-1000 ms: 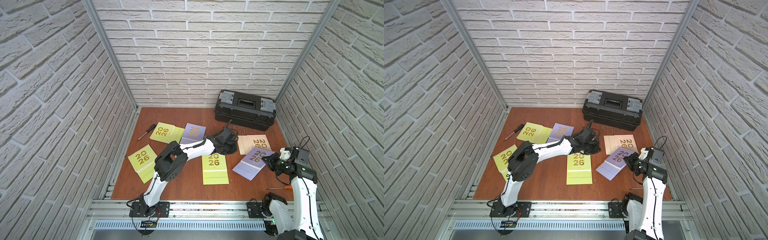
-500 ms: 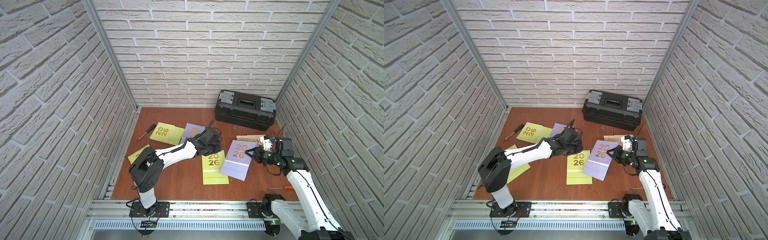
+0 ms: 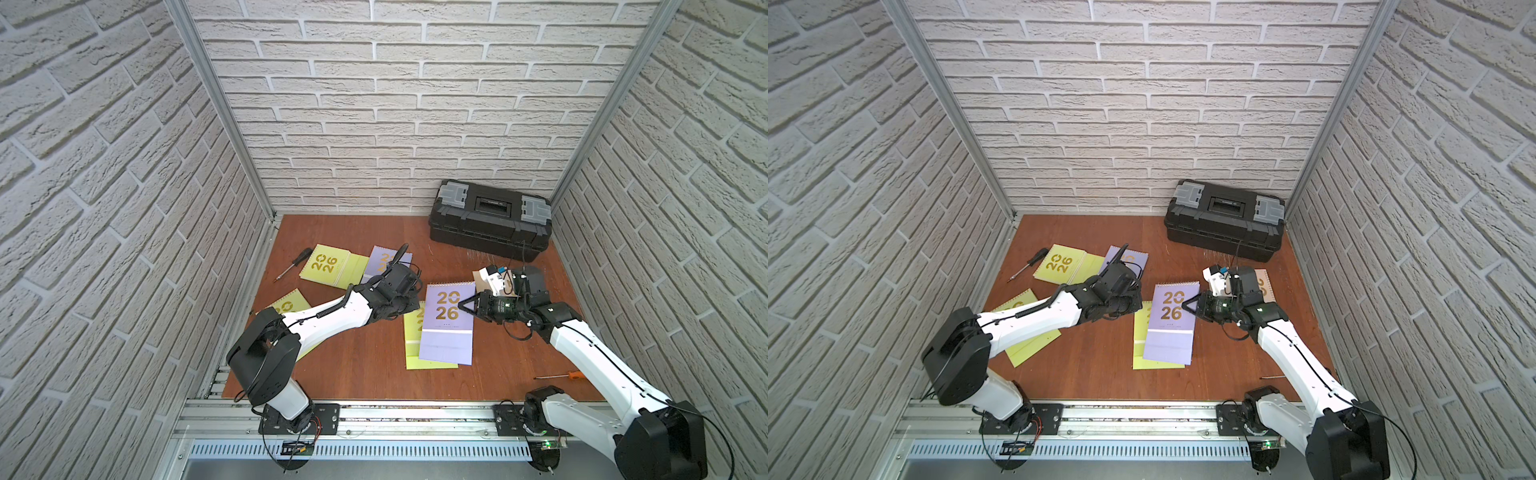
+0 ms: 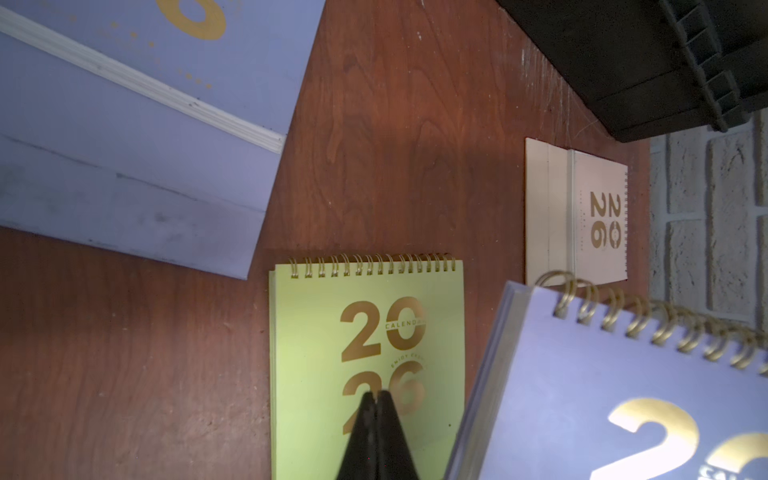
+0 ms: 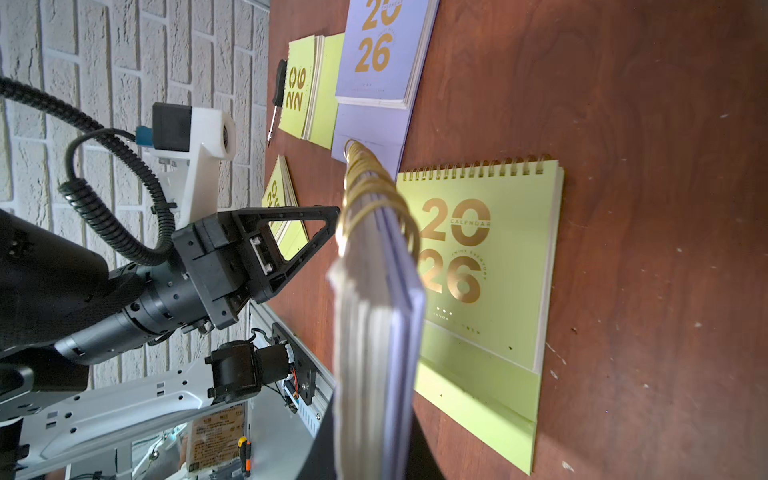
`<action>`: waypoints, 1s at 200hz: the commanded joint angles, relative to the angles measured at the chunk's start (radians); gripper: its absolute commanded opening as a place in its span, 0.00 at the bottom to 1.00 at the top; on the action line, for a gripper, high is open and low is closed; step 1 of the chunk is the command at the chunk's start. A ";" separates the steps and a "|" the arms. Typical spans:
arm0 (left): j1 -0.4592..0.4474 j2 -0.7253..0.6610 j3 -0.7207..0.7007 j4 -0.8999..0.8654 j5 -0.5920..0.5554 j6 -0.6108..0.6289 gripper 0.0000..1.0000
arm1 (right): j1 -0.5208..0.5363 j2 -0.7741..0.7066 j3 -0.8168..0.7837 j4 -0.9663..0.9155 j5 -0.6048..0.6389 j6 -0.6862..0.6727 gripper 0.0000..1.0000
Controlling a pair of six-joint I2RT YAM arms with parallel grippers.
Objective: Stack the calendars
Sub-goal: Place the calendar at the calendar.
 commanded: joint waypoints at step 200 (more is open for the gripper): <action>0.019 -0.004 -0.192 0.085 -0.013 -0.118 0.00 | 0.025 0.362 -0.063 0.464 -0.297 -0.080 0.03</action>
